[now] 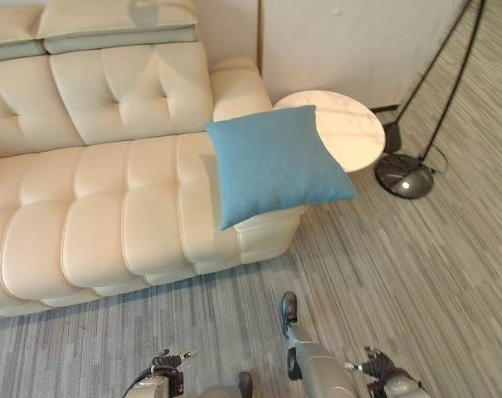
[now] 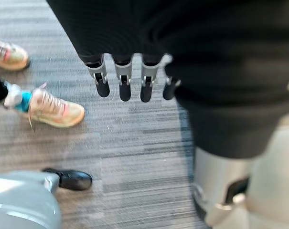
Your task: Pick up all the scattered cushions and arrange them neatly on the sofa.
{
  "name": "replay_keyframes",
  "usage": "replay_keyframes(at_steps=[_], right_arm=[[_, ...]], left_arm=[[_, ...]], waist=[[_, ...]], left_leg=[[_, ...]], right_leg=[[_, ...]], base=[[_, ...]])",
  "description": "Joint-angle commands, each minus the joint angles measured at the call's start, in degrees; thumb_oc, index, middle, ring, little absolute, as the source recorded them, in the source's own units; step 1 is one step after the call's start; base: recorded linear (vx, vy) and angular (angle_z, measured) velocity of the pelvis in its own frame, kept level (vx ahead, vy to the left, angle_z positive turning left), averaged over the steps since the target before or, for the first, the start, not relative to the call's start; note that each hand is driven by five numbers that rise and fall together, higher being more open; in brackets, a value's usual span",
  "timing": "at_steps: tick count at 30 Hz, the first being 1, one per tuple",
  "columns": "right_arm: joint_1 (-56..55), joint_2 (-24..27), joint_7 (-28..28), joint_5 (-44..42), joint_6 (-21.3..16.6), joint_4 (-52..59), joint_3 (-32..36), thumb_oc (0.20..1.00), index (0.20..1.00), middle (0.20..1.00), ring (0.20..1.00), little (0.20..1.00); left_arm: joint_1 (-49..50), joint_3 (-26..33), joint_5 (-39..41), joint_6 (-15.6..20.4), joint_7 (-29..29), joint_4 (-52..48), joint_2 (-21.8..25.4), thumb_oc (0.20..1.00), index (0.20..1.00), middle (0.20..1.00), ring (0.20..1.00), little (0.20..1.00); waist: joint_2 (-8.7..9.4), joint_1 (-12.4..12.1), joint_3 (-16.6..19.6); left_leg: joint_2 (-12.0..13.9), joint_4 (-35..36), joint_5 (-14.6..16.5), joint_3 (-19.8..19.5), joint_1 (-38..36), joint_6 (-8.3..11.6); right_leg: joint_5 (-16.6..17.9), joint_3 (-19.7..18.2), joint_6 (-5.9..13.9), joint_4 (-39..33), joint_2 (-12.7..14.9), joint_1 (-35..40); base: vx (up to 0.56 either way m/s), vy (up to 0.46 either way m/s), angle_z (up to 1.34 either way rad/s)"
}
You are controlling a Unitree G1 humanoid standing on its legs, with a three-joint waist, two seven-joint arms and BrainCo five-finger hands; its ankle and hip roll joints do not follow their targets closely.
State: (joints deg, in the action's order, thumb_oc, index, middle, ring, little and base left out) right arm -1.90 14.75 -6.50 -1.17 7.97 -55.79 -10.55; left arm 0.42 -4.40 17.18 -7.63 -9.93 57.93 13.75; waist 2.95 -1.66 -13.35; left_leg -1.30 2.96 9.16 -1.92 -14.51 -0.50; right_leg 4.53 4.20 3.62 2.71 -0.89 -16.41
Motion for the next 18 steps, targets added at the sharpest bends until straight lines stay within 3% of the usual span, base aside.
replay_keyframes(at_steps=[1, 5, 6, 7, 8, 10, 11, 12, 13, 15, 18], right_arm=[[-0.5, 2.8, 0.6, -0.3, -1.0, 2.5, -1.5, 1.000, 1.000, 1.000, 1.000, 1.000], [-0.3, 4.4, 0.2, -2.1, -1.5, 3.7, -0.9, 1.000, 1.000, 1.000, 1.000, 1.000], [-0.3, 4.4, 0.2, -2.1, -1.5, 3.7, -0.9, 1.000, 1.000, 1.000, 1.000, 1.000], [-0.4, 4.8, 0.2, -2.5, -1.5, 3.9, -0.6, 1.000, 1.000, 1.000, 1.000, 1.000], [-0.2, 5.0, 0.0, -2.7, -1.3, 3.7, -0.5, 1.000, 1.000, 1.000, 1.000, 1.000], [-0.2, 5.0, -0.1, -2.8, -1.2, 3.6, -0.4, 1.000, 1.000, 1.000, 1.000, 1.000], [-0.3, 4.9, -0.1, -3.2, -1.1, 3.9, -0.1, 1.000, 1.000, 1.000, 1.000, 1.000], [-0.4, 4.8, -0.2, -3.1, -1.0, 4.1, -0.1, 1.000, 1.000, 1.000, 1.000, 1.000], [-0.6, 4.7, -0.4, -2.9, -1.0, 4.8, -0.4, 1.000, 1.000, 1.000, 1.000, 1.000], [-0.9, 4.6, -0.3, -2.2, -0.9, 5.6, -0.9, 1.000, 1.000, 1.000, 1.000, 1.000], [-1.0, 4.5, -0.1, -1.7, -1.0, 6.3, -1.3, 1.000, 1.000, 1.000, 1.000, 1.000]], left_arm=[[-0.4, -0.8, 0.3, 1.4, 0.1, -0.5, -0.5, 1.000, 1.000, 1.000, 1.000, 1.000], [-0.7, -1.8, 1.1, 1.6, 0.4, -2.3, -0.9, 1.000, 1.000, 1.000, 1.000, 1.000], [-0.7, -1.8, 1.1, 1.6, 0.4, -2.3, -0.9, 1.000, 1.000, 1.000, 1.000, 1.000], [-1.2, -2.4, 1.3, 1.6, 0.6, -2.9, -1.0, 1.000, 1.000, 1.000, 1.000, 1.000], [-1.4, -2.7, 1.4, 1.6, 0.7, -2.9, -1.0, 1.000, 1.000, 1.000, 1.000, 1.000], [-1.5, -2.9, 1.5, 1.6, 0.7, -3.2, -1.1, 1.000, 1.000, 1.000, 1.000, 1.000], [-1.5, -3.5, 1.0, 1.3, 0.9, -3.4, -1.2, 1.000, 1.000, 1.000, 1.000, 1.000], [-1.4, -3.8, 0.7, 1.2, 0.8, -3.8, -1.1, 1.000, 1.000, 1.000, 1.000, 1.000], [-1.2, -3.8, 0.2, 1.0, 0.7, -3.2, -1.3, 1.000, 1.000, 1.000, 1.000, 1.000], [-0.5, -3.9, -0.2, 0.8, 0.5, -3.5, -1.4, 1.000, 1.000, 1.000, 1.000, 1.000], [0.3, -3.2, -0.7, 0.6, 0.6, -3.1, -1.1, 1.000, 1.000, 1.000, 1.000, 1.000]], waist=[[-0.24, 1.8, 1.5], [-0.88, 2.4, 0.6], [-0.93, 2.5, 0.6], [-1.08, 2.7, -0.3], [-1.20, 2.9, -0.6], [-1.25, 3.0, -0.8], [-1.24, 3.4, -0.7], [-1.27, 3.4, -0.7], [-1.71, 3.6, -0.3], [-2.23, 3.7, -0.1], [-2.34, 3.2, -0.3]], left_leg=[[-0.8, -5.3, -1.6, -1.0, 7.1, 0.86], [-0.9, -19.1, -5.1, 0.4, 12.8, 2.66], [-0.9, -19.4, -4.9, 0.4, 13.0, 2.66], [0.0, -25.9, -6.3, 3.9, 16.6, 3.06], [0.4, -26.2, -6.1, 5.3, 18.0, 2.80], [0.3, -25.0, -5.5, 6.1, 19.2, 2.45], [0.0, -19.1, -3.6, 7.4, 20.1, 1.46], [-0.3, -15.6, -4.1, 7.3, 20.0, 1.38], [-0.2, -8.4, -8.5, 6.8, 21.0, 1.88], [-0.1, -1.9, -13.8, 6.8, 22.4, 2.95], [0.0, 2.0, -16.0, 7.1, 24.1, 4.45]], right_leg=[[0.0, -0.9, 2.04, -6.0, 1.5, 9.1], [-2.4, 0.8, 0.21, -7.6, 1.2, 13.9], [-2.4, 0.9, 0.21, -7.6, 1.2, 13.8], [-4.3, 2.1, -1.02, -7.5, 1.3, 15.9], [-5.1, 2.6, -1.37, -7.5, 1.5, 16.7], [-5.7, 3.2, -1.50, -7.3, 1.8, 17.3], [-6.7, 4.3, -1.52, -7.1, 2.3, 18.0], [-6.9, 5.0, -1.45, -7.1, 2.4, 18.4], [-7.9, 6.0, -1.63, -6.9, 1.9, 19.0], [-8.7, 7.0, -2.04, -6.9, 1.1, 20.6], [-10.3, 7.0, -2.45, -6.5, 0.0, 23.0]], base=[[0.36, -0.265, 0.37], [0.24, -0.188, 0.35], [0.17, -0.158, 0.13], [0.17, -0.155, 0.17], [0.22, -0.182, 0.36], [0.13, -0.063, 0.89], [0.19, -0.038, 1.18], [0.32, -0.041, 0.91], [0.28, 0.002, 0.54], [0.26, 0.032, 0.67], [0.27, 0.071, -0.01]])
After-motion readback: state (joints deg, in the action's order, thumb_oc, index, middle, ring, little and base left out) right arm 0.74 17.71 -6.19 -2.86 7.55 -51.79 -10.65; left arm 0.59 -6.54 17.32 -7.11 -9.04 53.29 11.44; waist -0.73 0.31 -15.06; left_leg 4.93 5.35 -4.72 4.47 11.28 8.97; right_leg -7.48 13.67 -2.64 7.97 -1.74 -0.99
